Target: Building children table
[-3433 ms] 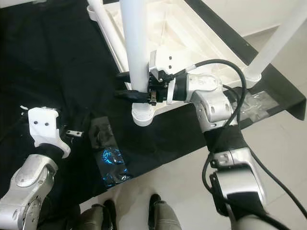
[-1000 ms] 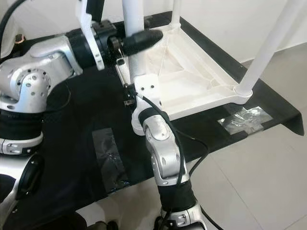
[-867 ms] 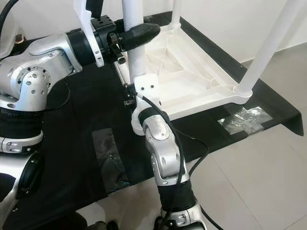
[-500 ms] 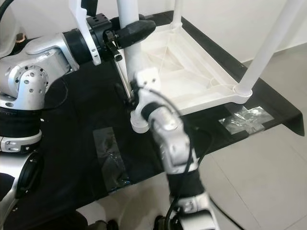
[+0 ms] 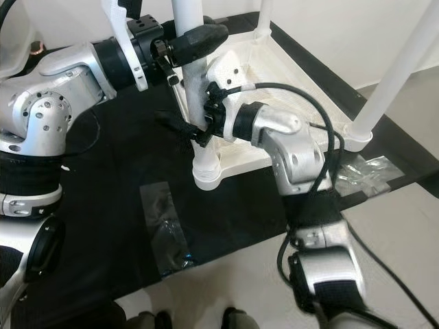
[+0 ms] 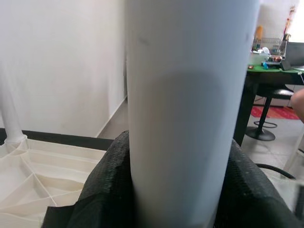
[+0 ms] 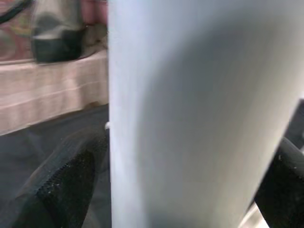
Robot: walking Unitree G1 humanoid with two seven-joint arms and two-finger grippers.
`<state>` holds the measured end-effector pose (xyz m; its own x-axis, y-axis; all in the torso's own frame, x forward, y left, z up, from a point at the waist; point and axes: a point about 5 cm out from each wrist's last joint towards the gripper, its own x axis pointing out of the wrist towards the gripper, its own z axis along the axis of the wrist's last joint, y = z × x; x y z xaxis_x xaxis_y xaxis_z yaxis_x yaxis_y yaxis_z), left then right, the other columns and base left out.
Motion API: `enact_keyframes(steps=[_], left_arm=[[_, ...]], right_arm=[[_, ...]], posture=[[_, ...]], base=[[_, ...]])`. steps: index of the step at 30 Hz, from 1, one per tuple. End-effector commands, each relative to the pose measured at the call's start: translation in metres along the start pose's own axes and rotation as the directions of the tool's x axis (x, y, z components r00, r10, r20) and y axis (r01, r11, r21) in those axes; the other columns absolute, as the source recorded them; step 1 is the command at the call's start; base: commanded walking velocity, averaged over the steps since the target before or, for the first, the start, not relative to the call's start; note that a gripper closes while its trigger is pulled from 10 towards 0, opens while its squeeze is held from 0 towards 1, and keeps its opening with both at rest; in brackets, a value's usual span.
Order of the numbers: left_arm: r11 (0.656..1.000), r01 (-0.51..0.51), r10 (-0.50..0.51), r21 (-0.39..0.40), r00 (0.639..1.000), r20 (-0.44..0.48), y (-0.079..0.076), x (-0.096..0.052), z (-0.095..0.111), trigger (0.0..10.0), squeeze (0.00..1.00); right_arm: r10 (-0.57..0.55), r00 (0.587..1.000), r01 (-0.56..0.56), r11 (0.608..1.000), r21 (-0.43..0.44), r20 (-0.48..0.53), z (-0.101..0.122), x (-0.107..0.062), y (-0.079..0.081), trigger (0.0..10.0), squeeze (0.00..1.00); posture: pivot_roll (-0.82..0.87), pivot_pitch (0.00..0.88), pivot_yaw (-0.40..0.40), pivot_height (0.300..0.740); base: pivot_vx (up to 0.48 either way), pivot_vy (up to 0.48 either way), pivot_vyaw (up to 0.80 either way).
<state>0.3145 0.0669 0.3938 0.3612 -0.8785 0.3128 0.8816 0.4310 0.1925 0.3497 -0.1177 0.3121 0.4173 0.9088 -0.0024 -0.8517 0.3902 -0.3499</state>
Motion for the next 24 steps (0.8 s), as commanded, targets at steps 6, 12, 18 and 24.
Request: enact_keyframes(steps=[6,12,18,24], left_arm=[[0.999,0.033,-0.034,-0.031,0.998,-0.053,-0.005,0.004,-0.008,0.0,0.0],[0.998,0.036,-0.039,-0.043,0.997,-0.065,-0.005,0.003,-0.009,0.0,0.0],[0.995,0.084,-0.088,-0.051,0.993,-0.076,-0.013,0.008,-0.011,0.0,0.0],[0.988,0.148,-0.151,-0.045,0.986,-0.069,-0.019,0.012,-0.011,10.0,1.0]], right_arm=[[0.131,0.991,-0.131,0.991,0.018,0.032,0.001,0.002,-0.007,10.0,0.0],[0.195,0.98,-0.197,0.979,0.051,0.038,-0.006,0.003,-0.008,0.0,0.0],[0.256,0.966,-0.258,0.964,0.064,0.033,-0.014,0.005,-0.007,0.0,0.0],[0.256,0.966,-0.258,0.964,0.06,0.042,-0.016,0.005,-0.01,0.0,0.0]], posture=[[0.07,0.218,0.042,0.74],[0.08,0.234,0.05,0.74],[0.08,0.234,0.055,0.74],[0.07,0.228,0.062,0.74]], base=[[0.0,0.0,0.0],[0.0,0.0,0.0],[0.0,0.0,0.0],[0.0,0.0,0.0]])
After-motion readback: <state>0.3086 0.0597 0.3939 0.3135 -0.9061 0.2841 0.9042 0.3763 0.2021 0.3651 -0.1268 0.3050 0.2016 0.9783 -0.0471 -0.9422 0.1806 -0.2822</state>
